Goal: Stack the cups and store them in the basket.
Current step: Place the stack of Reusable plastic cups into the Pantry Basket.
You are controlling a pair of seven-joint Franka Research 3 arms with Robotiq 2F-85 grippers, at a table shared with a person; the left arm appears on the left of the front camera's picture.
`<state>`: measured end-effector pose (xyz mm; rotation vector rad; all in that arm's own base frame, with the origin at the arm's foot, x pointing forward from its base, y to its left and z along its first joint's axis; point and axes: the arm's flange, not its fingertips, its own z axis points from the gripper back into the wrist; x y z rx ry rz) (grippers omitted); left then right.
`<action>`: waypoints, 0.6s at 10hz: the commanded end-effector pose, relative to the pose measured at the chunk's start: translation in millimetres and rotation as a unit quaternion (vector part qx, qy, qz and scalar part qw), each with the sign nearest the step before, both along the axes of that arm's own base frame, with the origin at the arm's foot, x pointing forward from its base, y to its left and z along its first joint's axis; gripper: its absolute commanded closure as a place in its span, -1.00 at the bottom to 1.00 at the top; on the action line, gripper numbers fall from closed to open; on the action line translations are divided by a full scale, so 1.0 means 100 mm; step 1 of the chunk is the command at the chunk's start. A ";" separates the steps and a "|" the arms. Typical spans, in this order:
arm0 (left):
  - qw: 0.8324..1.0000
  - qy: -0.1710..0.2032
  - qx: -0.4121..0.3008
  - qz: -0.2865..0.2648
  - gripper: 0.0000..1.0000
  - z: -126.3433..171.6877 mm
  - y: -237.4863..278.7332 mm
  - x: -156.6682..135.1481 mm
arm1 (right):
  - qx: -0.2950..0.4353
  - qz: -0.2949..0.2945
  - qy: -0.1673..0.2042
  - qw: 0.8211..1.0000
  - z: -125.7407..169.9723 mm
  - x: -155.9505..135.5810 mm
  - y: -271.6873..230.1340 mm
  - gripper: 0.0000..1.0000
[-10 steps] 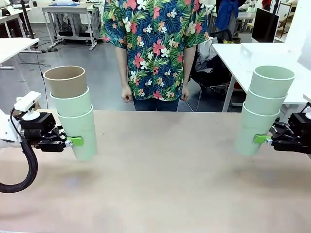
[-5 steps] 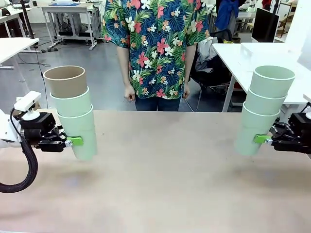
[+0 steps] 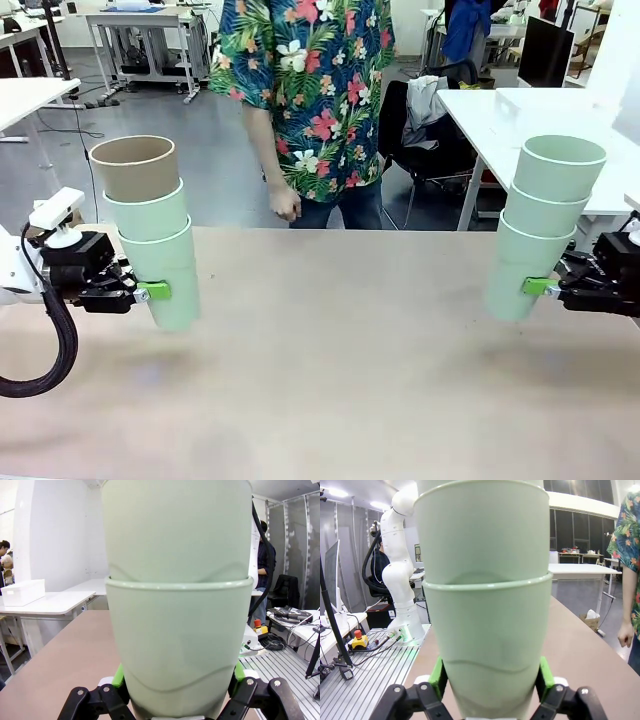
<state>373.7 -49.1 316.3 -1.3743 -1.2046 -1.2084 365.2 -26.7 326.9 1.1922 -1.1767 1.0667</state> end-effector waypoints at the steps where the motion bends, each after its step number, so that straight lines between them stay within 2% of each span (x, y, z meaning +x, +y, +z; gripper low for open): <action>1: 1.000 -0.004 -0.004 -0.002 -0.74 0.04 -0.01 -0.01 | 0.004 -0.005 -0.006 1.000 0.04 0.02 0.01 -0.73; 6: 1.000 -0.004 -0.004 -0.002 -0.74 0.04 -0.01 -0.01 | 0.004 -0.005 -0.006 1.000 0.04 0.02 0.01 -0.73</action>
